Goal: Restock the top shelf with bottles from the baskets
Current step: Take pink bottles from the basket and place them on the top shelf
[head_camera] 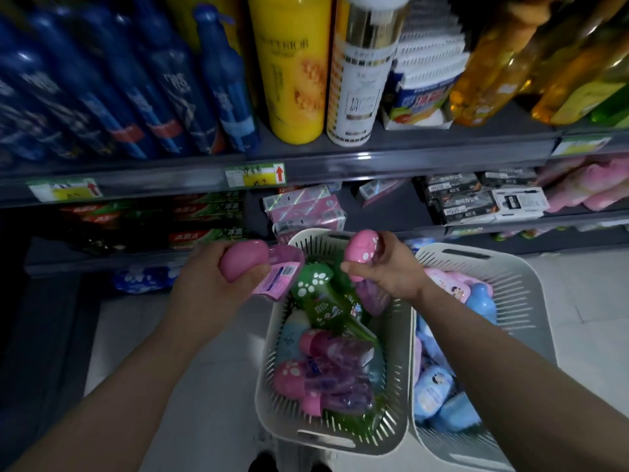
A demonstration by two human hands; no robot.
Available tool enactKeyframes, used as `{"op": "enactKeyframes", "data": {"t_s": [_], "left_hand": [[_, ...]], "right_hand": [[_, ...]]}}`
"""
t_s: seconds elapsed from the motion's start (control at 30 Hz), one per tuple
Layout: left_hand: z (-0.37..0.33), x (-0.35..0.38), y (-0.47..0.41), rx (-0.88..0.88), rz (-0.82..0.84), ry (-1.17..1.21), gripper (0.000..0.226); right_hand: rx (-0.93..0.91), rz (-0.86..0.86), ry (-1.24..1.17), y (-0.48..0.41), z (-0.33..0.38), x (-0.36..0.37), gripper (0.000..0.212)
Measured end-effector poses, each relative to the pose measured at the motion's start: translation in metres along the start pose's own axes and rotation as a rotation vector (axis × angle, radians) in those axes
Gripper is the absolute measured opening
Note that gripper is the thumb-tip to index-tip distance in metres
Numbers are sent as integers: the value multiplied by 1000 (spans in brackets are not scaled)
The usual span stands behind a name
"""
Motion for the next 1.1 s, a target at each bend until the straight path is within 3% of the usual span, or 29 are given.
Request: {"op": "enactKeyframes", "data": {"t_s": [0.33, 0.5, 0.6, 0.67, 0.77, 0.87, 1.1], "left_hand": [[-100, -117, -7, 1, -99, 28, 40], [-136, -187, -8, -9, -139, 185, 55], [-154, -224, -9, -15, -155, 284, 39], [-166, -250, -12, -26, -126, 327, 27], [-187, -290, -19, -18, -115, 399, 36], [-211, -324, -30, -6, -74, 469, 35], [-251, -365, -74, 25, 66, 669, 7]], "right_hand": [[-201, -72, -222, 89, 150, -94, 69], [-326, -94, -241, 122, 218, -123, 82], [-373, -113, -238, 136, 255, -135, 100], [-386, -112, -273, 145, 282, -144, 93], [-394, -109, -314, 155, 319, -156, 74], [-436, -164, -322, 158, 354, -167, 75], [-480, -344, -378, 155, 416, -186, 85]]}}
Point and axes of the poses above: each hand's wrist, its own y-axis away from the middle knuckle, its own x-axis out of the palm, z = x × y, the point moved 2 cm from there along -y, towards the middle knuckle, and after that the axes turned 15 degrees about -z, right-handed, at the moved point
